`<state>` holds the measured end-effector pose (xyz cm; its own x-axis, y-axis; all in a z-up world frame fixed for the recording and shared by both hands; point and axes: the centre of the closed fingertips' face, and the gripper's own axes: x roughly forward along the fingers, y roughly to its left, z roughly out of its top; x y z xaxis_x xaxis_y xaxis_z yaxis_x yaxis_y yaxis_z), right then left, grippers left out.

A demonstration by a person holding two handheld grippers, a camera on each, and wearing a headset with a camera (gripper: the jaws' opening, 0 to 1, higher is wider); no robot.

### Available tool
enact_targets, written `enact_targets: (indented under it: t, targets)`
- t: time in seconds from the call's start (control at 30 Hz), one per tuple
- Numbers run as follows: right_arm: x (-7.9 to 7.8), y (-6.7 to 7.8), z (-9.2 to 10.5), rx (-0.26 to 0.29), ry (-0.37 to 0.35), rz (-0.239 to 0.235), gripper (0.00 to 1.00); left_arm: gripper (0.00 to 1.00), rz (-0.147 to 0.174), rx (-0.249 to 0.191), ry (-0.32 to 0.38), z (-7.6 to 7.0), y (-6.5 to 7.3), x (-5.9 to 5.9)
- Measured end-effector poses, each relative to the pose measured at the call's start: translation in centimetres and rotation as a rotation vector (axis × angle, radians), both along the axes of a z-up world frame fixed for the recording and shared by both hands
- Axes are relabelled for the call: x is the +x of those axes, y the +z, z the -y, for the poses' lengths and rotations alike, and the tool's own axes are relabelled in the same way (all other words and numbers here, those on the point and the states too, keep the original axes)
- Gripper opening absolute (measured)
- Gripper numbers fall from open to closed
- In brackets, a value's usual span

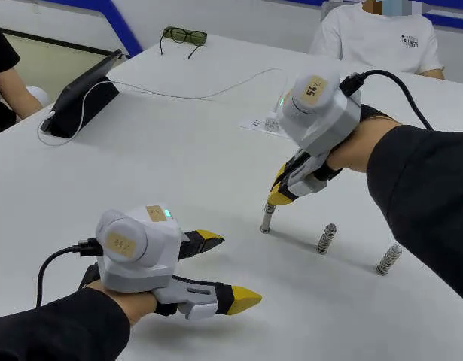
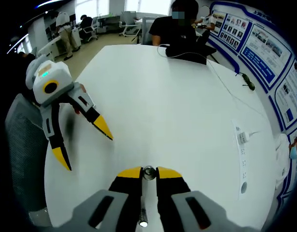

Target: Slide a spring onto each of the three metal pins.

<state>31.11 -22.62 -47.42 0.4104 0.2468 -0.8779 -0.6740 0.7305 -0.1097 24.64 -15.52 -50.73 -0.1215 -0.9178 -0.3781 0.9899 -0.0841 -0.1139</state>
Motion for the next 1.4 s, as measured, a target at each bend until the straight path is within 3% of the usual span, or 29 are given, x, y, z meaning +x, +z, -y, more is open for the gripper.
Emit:
enact_targets:
  t: [0.6, 0.97, 1.4]
  targets:
    - [0.0, -3.0, -0.1, 0.002, -0.008, -0.039, 0.12, 0.66, -0.012, 0.01, 0.004, 0.0, -0.5, 0.2]
    - [-0.4, -3.8, -0.5, 0.018, -0.014, -0.057, 0.12, 0.66, -0.016, 0.014, 0.001, 0.3, -0.6, 0.1]
    - [-1.1, -3.8, -1.0, 0.036, -0.011, -0.046, 0.16, 0.66, -0.014, 0.02, -0.001, 0.3, -0.7, 0.1]
